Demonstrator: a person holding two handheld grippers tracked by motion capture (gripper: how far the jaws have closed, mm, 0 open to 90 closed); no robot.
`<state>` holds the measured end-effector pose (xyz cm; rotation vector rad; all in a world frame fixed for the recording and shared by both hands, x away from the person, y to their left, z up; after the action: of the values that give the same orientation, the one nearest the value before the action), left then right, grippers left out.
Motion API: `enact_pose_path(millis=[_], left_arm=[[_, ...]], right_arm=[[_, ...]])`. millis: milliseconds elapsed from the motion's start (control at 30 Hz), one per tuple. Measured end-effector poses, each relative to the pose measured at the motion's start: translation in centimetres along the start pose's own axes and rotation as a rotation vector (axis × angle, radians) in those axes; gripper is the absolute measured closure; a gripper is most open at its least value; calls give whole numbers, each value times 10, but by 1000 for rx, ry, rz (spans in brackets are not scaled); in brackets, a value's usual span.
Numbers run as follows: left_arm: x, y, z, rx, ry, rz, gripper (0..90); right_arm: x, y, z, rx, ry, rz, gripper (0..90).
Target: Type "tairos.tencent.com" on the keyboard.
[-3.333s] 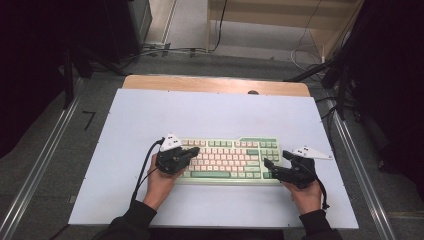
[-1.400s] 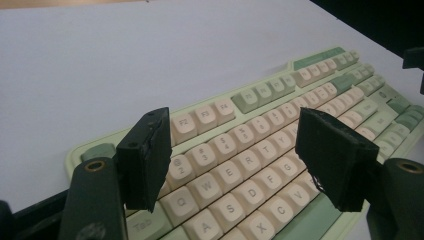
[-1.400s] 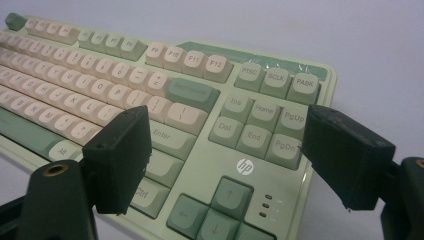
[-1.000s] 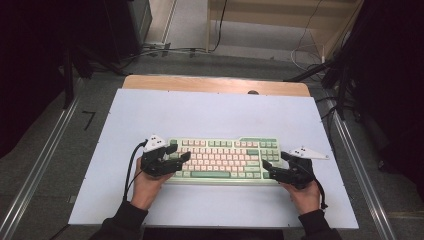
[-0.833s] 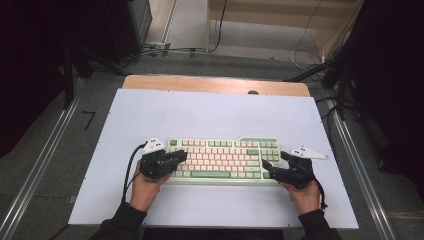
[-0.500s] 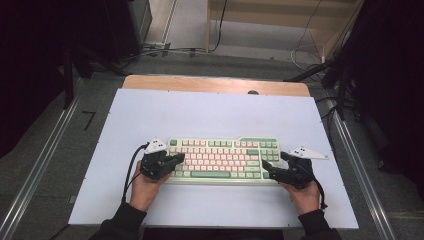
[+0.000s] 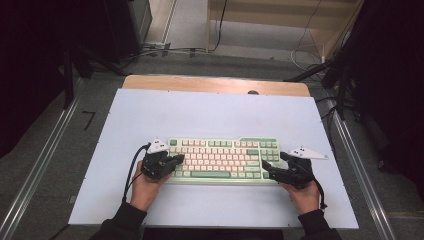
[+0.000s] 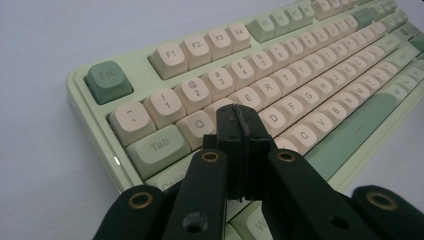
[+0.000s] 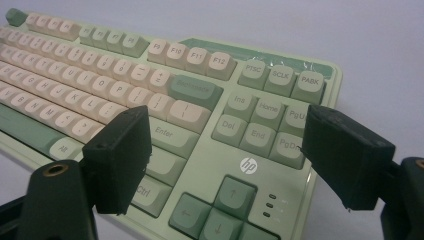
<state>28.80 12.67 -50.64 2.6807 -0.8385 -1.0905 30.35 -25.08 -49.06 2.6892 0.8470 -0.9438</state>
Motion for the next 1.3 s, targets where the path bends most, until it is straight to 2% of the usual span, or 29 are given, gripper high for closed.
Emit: enact_pose_path(millis=[533,567,600,667,700,733,800,867,967,1300], left_arm=[[5,1,3,7,-21,-7,900],[5,2,3,4,-15,-4,885],[2,2,1,2,15,-1,815],[-8,5,-4,-4,119,-39,564],[-12,5,-6,-8,164,-54,564],[-16,5,-7,-15,202,-65,485],[-19,2,-8,-32,227,-81,376],[-18,-1,-7,-56,218,-90,329],[-14,-4,-5,-79,203,-83,328],[-11,1,-4,-60,195,-85,328]], right_arm=[[1,-1,0,0,-4,-2,184],[1,-1,0,-3,-2,-3,184],[1,-1,0,-3,-2,-2,184],[0,-1,0,-2,-3,-4,184],[0,-1,0,-2,-3,-4,184],[0,-1,0,-1,-3,-4,184],[1,-1,0,-3,-3,-3,185],[2,-2,-1,-7,-1,-6,185],[2,-4,-1,-9,1,-11,185],[14,-21,-10,-38,-5,-56,226]])
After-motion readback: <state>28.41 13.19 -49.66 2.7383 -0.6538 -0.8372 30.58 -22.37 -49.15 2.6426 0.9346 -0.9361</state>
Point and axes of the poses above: each handheld gripper's, and its own axes: x roughly forward along the jaws, z roughly out of its underside, y roughly to its right, the point moved 3 cm from there along x, roughly forward along the jaws, and after that the axes turned 7 degrees about -x, right-handed, at the moved point
